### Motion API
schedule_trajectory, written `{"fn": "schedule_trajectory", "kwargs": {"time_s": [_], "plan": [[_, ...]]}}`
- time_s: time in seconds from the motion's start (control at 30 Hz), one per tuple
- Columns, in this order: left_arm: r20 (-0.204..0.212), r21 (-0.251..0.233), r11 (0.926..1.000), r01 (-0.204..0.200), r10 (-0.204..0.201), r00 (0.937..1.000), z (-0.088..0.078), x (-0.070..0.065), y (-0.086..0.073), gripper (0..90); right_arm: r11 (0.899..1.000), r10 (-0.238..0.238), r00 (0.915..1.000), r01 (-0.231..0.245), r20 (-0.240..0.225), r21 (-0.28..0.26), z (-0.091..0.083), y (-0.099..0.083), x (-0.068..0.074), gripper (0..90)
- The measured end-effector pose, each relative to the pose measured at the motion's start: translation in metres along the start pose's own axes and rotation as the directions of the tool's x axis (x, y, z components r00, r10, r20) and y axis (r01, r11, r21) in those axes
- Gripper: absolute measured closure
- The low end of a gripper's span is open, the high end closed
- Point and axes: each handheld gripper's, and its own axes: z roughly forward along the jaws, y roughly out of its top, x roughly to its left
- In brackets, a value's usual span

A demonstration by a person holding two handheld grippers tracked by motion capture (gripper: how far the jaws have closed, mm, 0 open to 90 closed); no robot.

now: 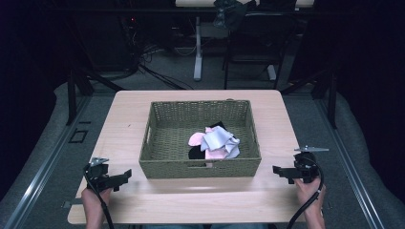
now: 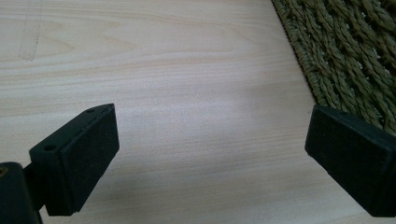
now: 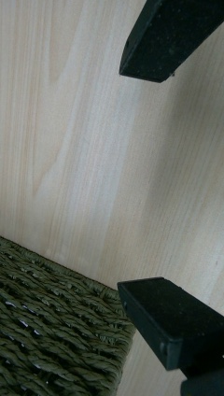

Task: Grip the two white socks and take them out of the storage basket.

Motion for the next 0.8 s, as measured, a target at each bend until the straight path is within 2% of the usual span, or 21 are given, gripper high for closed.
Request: {"fn": "schedule_trajectory", "kwargs": {"time_s": [0.3,0.43,0.7,0.8], "plan": [[0.019,-0.017,0.9998,0.006,-0.006,0.9998,-0.0016,0.0009,-0.0004,2.2,1.0,-0.003,1.0,0.003,0.009,0.021,-0.005,-0.0015,-0.0013,0.0],[0.02,-0.013,0.9999,-0.001,0.002,0.9998,-0.0006,0.0006,-0.0001,2.1,0.999,-0.023,0.9996,0.022,0.018,0.026,-0.005,0.0007,0.0016,0.0],[0.026,-0.013,0.9999,0.001,-0.001,0.9997,0.0002,0.0003,0.0001,2.3,0.999,-0.04,0.9991,0.039,0.016,0.037,-0.0053,0.0002,0.0068,0.0],[0.029,-0.017,0.9998,-0.005,0.006,0.9995,-0.0001,-0.0009,0.0006,2.3,0.998,-0.048,0.9988,0.048,-0.001,0.038,-0.0071,0.002,0.0078,0.0]]}}
